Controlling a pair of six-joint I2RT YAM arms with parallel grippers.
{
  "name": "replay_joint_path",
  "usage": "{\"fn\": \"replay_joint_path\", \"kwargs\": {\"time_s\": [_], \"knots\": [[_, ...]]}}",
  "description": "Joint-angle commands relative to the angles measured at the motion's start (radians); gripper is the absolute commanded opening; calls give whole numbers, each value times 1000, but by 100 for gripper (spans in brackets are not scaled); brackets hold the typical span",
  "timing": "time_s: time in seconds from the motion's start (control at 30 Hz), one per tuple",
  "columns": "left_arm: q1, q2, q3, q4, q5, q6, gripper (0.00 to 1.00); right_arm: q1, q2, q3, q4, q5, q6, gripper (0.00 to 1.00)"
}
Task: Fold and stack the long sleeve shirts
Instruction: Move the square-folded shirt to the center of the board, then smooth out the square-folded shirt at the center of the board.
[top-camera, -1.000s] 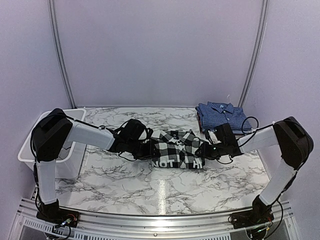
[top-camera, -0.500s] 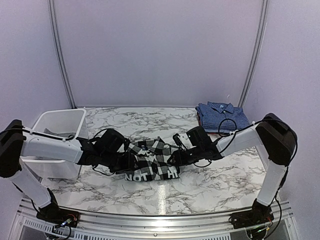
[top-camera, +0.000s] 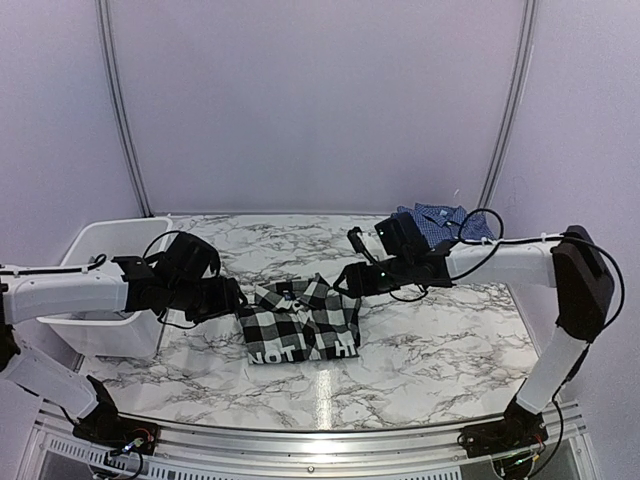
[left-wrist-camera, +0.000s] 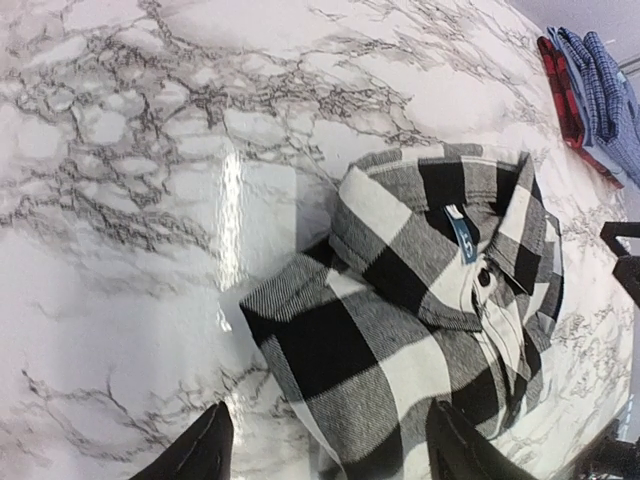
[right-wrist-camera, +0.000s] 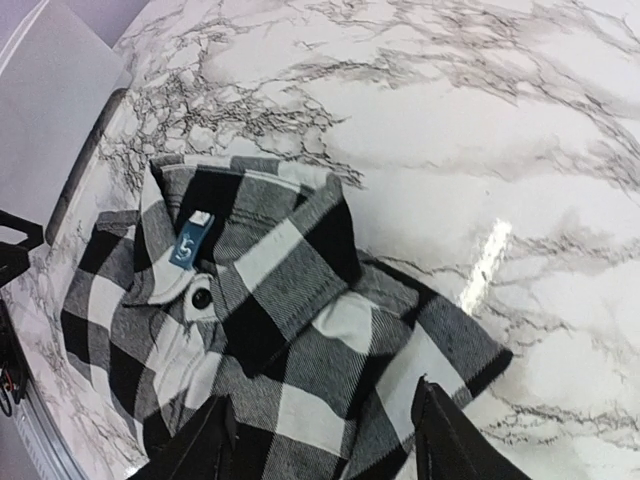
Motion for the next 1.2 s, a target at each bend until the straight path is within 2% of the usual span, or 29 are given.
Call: {"fn": "replay_joint_path", "kwargs": {"time_s": [0.0, 0.2, 0.53, 0.67, 0.77, 0.87, 0.97, 1.07, 1.17], "knots": [[66, 103, 91, -43, 33, 103, 65, -8, 111, 122, -28, 13, -18, 52], [114, 204, 137, -52, 67, 97, 57, -18, 219, 216, -50, 4, 1, 42], [145, 291, 116, 32, 197, 46, 56, -19, 237, 199, -28, -12, 23, 44], [150, 323, 116, 90, 226, 34, 49, -19, 255, 204, -21, -30, 32, 42], [150, 344, 121, 117, 248, 29, 39, -17, 255, 198, -15, -33, 38, 40], [150, 346, 117, 156, 264, 27, 22, -18, 249, 194, -10, -31, 43, 32], [150, 333, 124, 166, 266, 45, 9, -13, 238, 192, -10, -25, 44, 17], [149, 307, 136, 169, 266, 82, 3, -2, 216, 190, -17, 1, 40, 2], [148, 277, 149, 173, 274, 124, 1, 9, 183, 184, -34, 40, 41, 0]]}}
